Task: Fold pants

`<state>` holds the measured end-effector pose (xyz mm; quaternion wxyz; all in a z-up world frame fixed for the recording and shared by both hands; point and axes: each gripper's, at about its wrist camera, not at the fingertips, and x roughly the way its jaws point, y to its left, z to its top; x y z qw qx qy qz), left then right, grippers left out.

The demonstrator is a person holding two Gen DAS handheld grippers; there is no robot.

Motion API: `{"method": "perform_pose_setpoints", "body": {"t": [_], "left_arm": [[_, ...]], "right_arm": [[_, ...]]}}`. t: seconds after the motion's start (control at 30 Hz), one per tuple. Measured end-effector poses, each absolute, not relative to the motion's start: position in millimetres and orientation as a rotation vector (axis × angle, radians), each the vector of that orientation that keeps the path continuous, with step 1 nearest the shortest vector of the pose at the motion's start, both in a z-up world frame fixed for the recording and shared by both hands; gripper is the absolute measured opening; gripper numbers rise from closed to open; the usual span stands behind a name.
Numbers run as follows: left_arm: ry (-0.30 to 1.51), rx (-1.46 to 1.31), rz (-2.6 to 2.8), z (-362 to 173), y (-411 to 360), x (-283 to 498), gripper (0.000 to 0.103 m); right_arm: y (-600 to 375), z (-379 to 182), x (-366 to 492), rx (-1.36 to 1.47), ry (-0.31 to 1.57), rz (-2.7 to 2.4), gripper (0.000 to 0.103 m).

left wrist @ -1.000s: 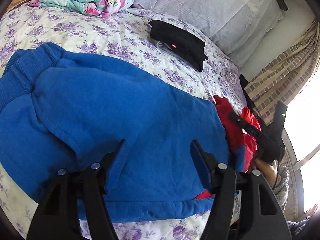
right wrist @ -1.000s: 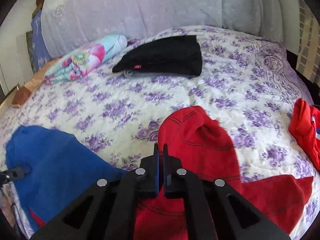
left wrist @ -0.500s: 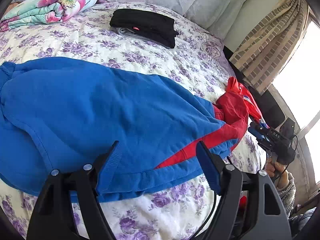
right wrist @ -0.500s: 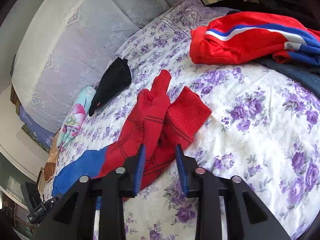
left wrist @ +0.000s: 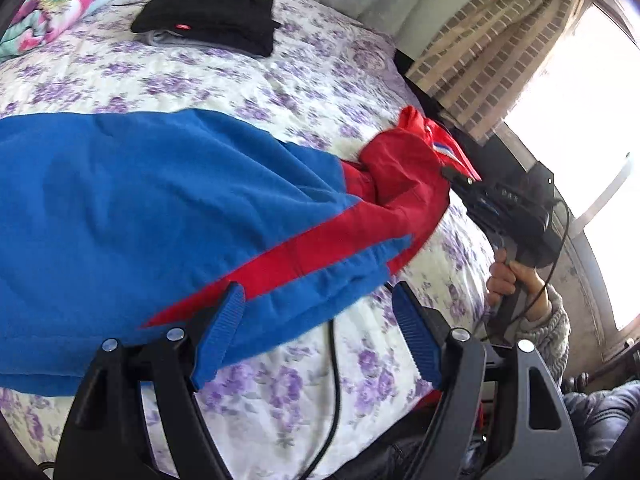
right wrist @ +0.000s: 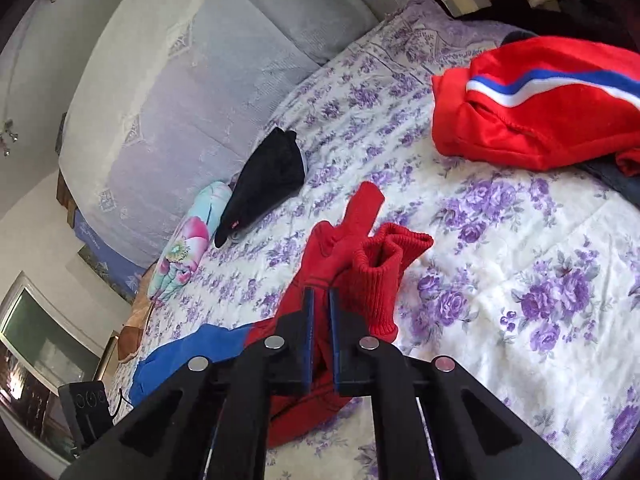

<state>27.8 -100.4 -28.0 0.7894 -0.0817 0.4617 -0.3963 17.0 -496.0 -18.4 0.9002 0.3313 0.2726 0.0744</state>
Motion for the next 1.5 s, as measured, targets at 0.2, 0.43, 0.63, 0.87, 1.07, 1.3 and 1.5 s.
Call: {"method": "perform_pose_setpoints", "body": {"t": [0.2, 0.43, 0.63, 0.87, 1.07, 1.3, 1.5], "left_arm": [[1.101, -0.130, -0.972, -46.4, -111.4, 17.6, 0.074], [1.097, -0.090, -1.258, -31.1, -131.1, -24.6, 0.072], [0.794, 0.037, -1.048, 28.2, -108.4, -42.4, 0.070], [0.678, -0.013, -0.733, 50.0, -68.1, -13.7, 0.071], [0.726, -0.129, -0.422, 28.6, -21.0, 38.4, 0.072], [0.830, -0.082, -0.253, -27.5, -10.1, 68.9, 0.075], [0.829, -0.075, -0.217, -37.1, 0.9, 65.8, 0.075]], "right_arm": [[-501.8, 9.0, -7.2, 0.603, 0.523, 0.128, 0.006], [-495.4, 8.8, -10.9, 0.568, 0.567, 0.119, 0.009], [-481.6, -13.1, 16.9, 0.608, 0.641, 0.136, 0.026], [-474.1, -22.5, 46.1, 0.609, 0.636, 0.164, 0.002], [-480.1, 10.0, -18.5, 0.559, 0.496, 0.125, 0.002], [-508.5, -56.1, -11.2, 0.727, 0.709, 0.063, 0.007], [-522.7, -49.9, -20.4, 0.774, 0.670, 0.051, 0.061]]}}
